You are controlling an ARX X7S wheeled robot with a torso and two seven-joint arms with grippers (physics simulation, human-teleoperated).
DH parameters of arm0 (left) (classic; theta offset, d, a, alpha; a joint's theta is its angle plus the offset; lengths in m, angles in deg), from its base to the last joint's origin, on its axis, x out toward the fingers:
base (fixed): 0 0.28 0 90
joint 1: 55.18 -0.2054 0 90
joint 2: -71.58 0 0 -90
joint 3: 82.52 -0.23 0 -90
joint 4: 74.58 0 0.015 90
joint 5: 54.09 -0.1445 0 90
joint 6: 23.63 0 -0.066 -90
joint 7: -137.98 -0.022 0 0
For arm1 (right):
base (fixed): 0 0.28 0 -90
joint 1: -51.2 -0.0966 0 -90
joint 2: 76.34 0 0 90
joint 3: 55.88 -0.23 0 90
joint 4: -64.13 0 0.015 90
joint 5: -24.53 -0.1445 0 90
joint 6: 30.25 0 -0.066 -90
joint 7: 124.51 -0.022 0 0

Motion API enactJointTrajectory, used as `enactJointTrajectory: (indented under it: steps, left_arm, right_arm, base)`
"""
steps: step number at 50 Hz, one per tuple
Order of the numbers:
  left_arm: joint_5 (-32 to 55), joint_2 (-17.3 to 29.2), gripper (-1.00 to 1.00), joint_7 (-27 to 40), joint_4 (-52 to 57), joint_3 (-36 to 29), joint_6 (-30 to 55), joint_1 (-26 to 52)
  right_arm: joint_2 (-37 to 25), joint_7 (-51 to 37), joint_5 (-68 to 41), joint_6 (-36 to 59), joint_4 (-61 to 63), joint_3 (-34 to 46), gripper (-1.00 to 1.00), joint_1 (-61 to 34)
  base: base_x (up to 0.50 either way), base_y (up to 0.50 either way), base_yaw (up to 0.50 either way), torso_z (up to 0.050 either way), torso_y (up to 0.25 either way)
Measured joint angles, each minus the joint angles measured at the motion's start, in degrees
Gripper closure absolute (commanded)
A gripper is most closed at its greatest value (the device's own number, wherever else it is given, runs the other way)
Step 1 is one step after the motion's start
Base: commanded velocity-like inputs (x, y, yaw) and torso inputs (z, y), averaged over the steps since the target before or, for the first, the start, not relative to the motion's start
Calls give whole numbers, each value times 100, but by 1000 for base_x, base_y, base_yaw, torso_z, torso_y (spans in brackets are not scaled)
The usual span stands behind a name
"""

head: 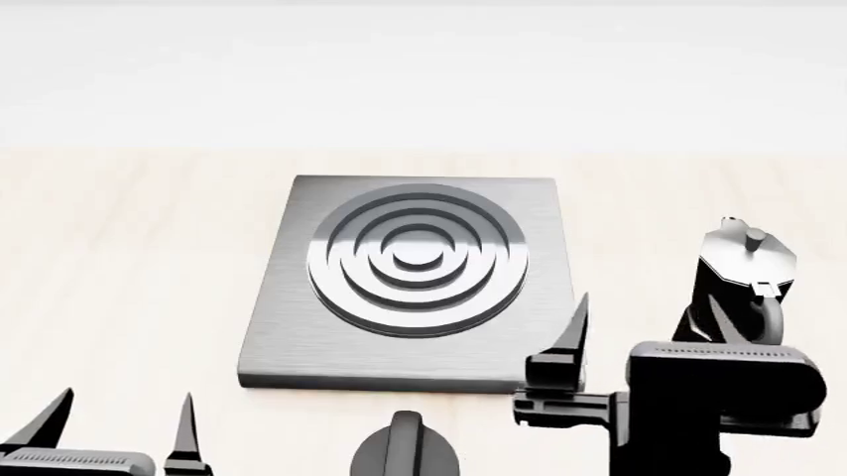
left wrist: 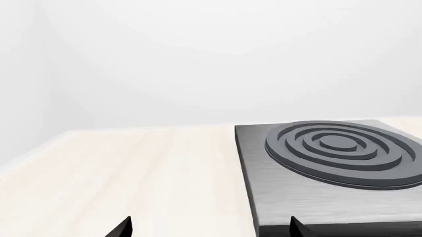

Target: Put the moka pot on the stove.

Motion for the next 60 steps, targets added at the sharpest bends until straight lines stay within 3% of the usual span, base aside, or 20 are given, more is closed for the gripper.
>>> enactJointTrajectory:
  steps: [19,60]
  left_arm:
    - [105,110,-100,105,80,-98,33,-29]
    - [277,284,-100,293,107,-297,23,-64]
  right_arm:
    - [-395,206,-322,1207,407,-283,-100,-401]
    - [-810,294,-733,2281,575,-880,-100,-734]
  base:
    - [0,0,0,0,0]
    - [0,0,0,0,0]
